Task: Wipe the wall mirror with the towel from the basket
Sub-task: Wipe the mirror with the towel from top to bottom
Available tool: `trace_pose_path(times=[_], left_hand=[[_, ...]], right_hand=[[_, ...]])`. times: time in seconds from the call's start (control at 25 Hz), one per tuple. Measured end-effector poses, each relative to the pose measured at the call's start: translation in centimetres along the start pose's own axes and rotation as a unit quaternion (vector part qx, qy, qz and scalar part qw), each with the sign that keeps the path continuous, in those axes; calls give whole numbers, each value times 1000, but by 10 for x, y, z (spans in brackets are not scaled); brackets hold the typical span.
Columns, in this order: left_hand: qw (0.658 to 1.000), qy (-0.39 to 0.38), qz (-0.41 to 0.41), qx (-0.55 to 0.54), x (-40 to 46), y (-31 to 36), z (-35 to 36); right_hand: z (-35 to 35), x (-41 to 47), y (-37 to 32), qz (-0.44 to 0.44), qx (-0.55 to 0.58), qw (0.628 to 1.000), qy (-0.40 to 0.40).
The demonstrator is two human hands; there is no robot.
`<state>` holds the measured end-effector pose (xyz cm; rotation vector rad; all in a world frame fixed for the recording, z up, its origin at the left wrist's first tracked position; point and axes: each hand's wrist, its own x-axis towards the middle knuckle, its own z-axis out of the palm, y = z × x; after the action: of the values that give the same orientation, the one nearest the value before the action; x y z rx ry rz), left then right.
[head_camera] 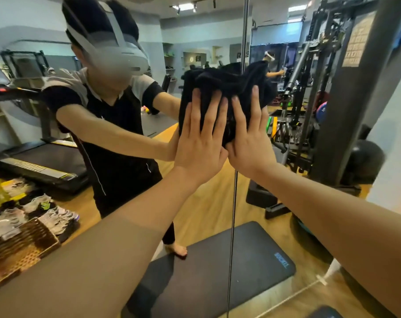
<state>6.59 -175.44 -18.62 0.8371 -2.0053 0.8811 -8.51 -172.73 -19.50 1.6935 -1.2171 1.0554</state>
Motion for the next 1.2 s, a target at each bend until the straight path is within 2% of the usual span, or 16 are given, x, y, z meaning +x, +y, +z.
trace_pose_path(times=[0.12,0.28,0.48,0.72,1.0,1.2], left_hand=[[999,-31,-1,22,-10,-2,-3],[995,-69,-19,63,-22,3,-13],[994,-90,-44,50,-49,4,-15],[998,-54,-19,41,-89,-32,-22],[991,-83,19,104,-131,-94,-51],[990,-101,9,93,-163,-138,-86]], right_hand=[[-3,-7,-6,13,3,1000,-14],[0,-16,-11,-15,16,1000,9],[9,-35,-29,22,26,998,-43],[21,-47,-74,50,50,992,-104],[40,-34,-155,18,54,998,-38],[60,-26,-216,57,94,989,-99]])
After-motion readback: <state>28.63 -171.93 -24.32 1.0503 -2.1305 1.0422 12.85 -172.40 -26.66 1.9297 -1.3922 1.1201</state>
